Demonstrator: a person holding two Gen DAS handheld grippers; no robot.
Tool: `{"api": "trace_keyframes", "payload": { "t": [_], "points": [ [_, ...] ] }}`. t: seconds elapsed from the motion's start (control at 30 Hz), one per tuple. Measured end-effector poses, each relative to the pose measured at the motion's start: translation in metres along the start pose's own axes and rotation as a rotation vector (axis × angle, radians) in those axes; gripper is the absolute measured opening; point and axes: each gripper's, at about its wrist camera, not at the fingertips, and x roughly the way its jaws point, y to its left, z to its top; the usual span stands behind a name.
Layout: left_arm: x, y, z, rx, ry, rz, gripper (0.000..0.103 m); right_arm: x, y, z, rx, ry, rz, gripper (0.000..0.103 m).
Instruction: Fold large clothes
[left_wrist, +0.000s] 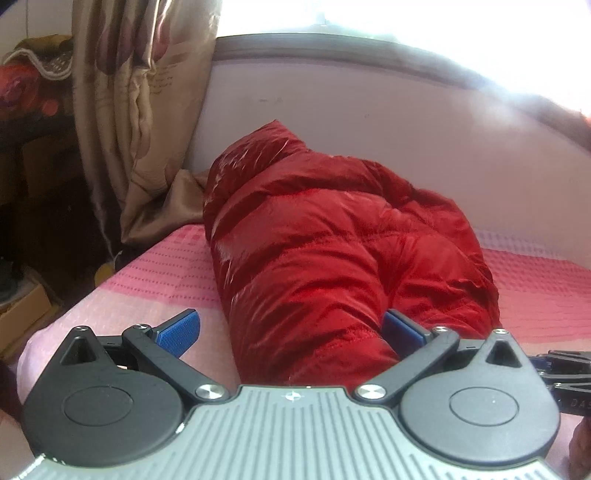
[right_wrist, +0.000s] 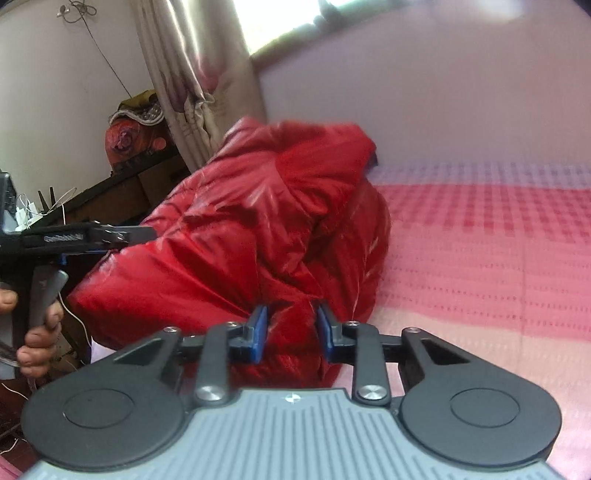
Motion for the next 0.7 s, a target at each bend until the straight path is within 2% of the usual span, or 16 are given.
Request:
{"api": "trace_keyframes", "payload": {
  "t": [0.23, 0.53, 0.7],
  "points": [
    [0.002, -0.010, -0.003, 0.053, -0.017, 0.054, 0.103, 0.003, 0.003, -0.002, -0.025, 0.011, -0.021, 0.028],
    [0.006, -0.010, -0.005, 0.049, -0.014, 0.044, 0.103, 0.002, 0.008, -0.001, -0.038, 0.012, -0.047, 0.031],
    [0.006, -0.013, -0.006, 0.058, -0.021, 0.052, 0.103, 0.000, 0.005, 0.000, -0.026, 0.007, -0.057, 0.042]
  ]
}}
